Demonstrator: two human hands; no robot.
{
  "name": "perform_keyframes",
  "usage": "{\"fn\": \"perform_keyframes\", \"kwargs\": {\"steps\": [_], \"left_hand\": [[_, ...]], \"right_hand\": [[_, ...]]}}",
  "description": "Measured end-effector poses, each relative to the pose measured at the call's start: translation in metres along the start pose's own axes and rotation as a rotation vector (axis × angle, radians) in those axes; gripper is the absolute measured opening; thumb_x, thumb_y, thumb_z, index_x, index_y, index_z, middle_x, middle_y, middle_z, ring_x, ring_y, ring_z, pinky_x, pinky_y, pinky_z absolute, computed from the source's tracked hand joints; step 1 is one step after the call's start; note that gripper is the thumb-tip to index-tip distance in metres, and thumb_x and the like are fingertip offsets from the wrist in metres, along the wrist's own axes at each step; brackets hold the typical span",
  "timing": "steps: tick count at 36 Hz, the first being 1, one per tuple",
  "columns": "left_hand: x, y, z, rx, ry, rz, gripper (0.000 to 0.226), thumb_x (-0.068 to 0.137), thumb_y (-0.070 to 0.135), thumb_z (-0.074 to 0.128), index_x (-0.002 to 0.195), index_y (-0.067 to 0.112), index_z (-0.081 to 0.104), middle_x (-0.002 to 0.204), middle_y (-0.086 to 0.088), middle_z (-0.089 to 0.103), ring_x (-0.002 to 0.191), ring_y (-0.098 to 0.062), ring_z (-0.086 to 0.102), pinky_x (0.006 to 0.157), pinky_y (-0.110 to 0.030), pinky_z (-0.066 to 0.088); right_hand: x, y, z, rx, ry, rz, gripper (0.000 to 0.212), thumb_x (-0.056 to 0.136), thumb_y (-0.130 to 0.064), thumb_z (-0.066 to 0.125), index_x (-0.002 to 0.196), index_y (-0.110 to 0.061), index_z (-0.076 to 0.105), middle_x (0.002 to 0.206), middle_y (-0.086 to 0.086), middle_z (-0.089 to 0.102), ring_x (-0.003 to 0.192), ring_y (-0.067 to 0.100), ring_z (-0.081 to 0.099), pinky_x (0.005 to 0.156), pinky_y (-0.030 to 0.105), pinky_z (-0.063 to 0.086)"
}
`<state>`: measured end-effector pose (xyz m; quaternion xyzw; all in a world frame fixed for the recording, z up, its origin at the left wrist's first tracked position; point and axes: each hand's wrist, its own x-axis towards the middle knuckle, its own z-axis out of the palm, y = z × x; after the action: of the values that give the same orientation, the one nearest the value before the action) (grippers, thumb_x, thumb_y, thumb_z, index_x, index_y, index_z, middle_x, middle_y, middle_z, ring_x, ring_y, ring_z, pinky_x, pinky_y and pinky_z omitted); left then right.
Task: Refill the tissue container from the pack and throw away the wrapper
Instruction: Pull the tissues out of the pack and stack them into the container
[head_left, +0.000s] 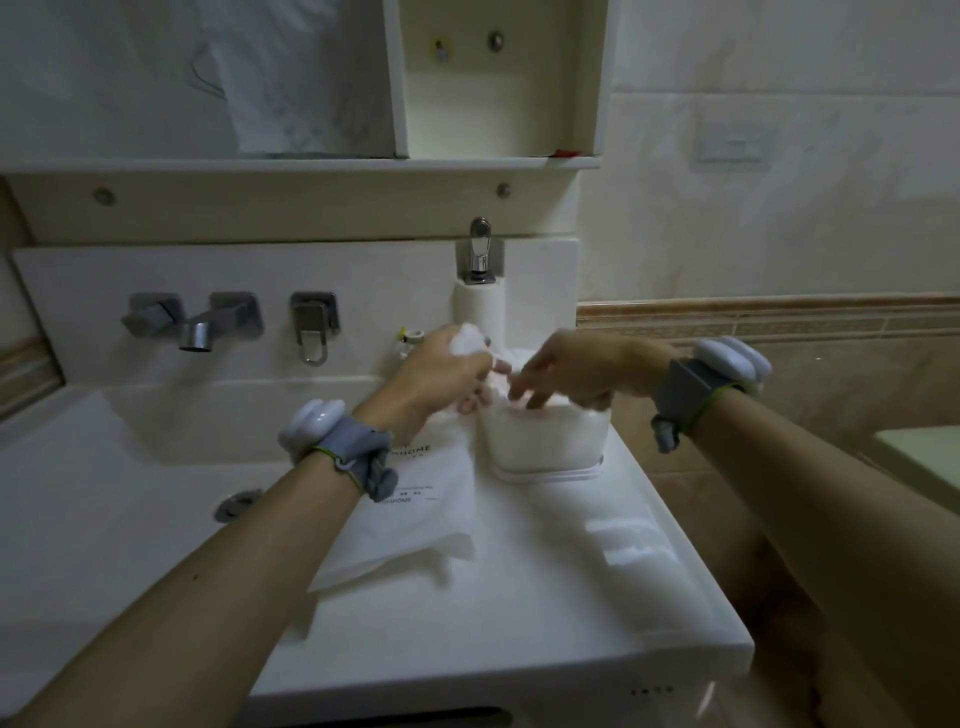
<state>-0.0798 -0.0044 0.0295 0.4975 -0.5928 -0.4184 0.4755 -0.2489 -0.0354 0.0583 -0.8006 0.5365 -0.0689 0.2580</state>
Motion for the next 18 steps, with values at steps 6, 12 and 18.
{"fn": "perform_keyframes", "kwargs": {"steps": [6,12,18], "left_hand": [[0.005,0.015,0.002,-0.568,0.089,0.003,0.029,0.091,0.007,0.041,0.104,-0.002,0.065,0.107,-0.016,0.066,0.093,-0.027,0.063,0.06,-0.026,0.05],[0.003,0.018,0.017,-0.451,0.064,0.047,0.022,0.092,0.007,0.056,0.112,0.003,0.064,0.09,-0.01,0.065,0.067,-0.014,0.065,0.051,-0.022,0.051],[0.012,-0.001,0.009,0.147,0.162,0.286,0.021,0.086,0.023,0.071,0.106,0.015,0.068,0.086,0.004,0.067,0.066,-0.005,0.059,0.065,-0.021,0.048]], "right_hand": [[-0.004,0.0,-0.018,0.494,0.194,-0.089,0.052,0.085,-0.061,0.056,0.11,-0.018,0.068,0.096,-0.004,0.076,0.075,0.01,0.069,0.071,0.026,0.056],[-0.006,0.0,-0.005,0.799,-0.018,-0.276,0.027,0.088,-0.016,0.069,0.112,-0.005,0.068,0.107,0.007,0.07,0.101,0.019,0.066,0.095,0.04,0.05],[-0.007,0.005,-0.006,0.421,0.349,-0.245,0.02,0.081,-0.016,0.077,0.099,-0.009,0.07,0.084,0.003,0.07,0.076,0.011,0.068,0.062,0.018,0.053]]}}
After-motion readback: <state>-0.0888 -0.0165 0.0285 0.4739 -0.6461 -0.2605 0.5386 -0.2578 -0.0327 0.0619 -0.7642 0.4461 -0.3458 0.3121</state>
